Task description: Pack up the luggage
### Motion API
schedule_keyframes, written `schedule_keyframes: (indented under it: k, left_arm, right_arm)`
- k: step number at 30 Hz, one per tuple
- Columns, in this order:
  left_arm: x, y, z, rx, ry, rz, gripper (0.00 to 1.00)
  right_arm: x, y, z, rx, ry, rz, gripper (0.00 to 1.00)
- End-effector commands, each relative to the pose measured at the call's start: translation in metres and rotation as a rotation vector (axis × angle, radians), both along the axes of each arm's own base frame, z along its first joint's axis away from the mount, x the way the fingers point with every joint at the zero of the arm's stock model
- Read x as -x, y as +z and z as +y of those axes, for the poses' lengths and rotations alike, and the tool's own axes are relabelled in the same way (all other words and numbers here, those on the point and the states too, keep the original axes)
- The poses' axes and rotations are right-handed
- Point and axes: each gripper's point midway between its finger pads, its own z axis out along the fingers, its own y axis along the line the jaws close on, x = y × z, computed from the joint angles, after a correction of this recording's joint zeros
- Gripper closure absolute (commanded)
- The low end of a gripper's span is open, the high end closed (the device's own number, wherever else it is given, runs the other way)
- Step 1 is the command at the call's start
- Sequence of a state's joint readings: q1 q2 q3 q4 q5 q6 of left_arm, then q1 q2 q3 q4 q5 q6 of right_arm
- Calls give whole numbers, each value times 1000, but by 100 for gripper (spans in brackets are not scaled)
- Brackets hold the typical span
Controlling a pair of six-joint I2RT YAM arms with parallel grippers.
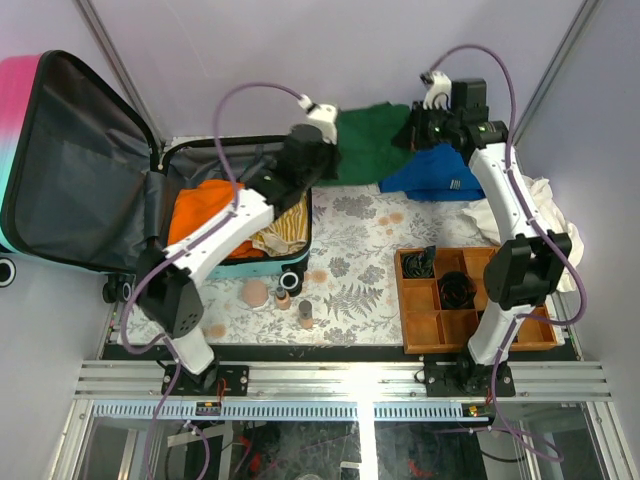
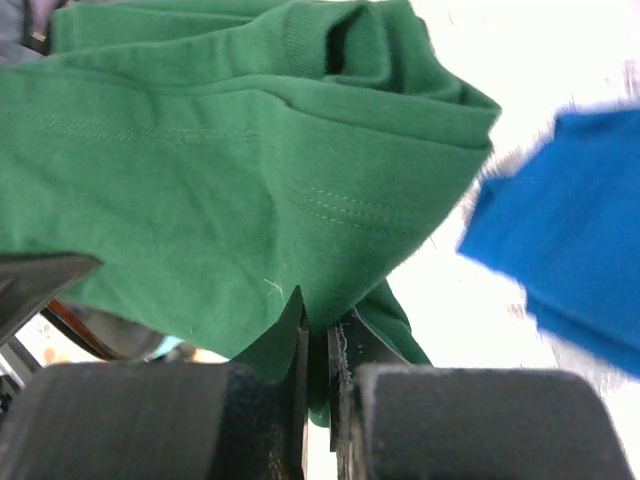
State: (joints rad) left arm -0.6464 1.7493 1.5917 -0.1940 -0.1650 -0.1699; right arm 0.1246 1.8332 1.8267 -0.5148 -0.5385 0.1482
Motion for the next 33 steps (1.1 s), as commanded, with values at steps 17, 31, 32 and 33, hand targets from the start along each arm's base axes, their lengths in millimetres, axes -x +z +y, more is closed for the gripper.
schedule_keyframes:
  k: [17, 31, 32, 33]
  left_arm:
    - [-87, 48, 202, -35, 160, -206, 100]
    - [-108, -22, 363, -120, 443, -132, 100]
    - [-107, -28, 370, -127, 457, -128, 100]
    - [-107, -34, 378, -134, 476, -121, 100]
  right_arm:
    - [-64, 69, 205, -95, 200, -428, 100]
    - [-86, -12, 321, -180, 185, -580, 100]
    - [-87, -20, 328, -185, 186, -583, 100]
    - [-86, -28, 336, -194, 193, -580, 100]
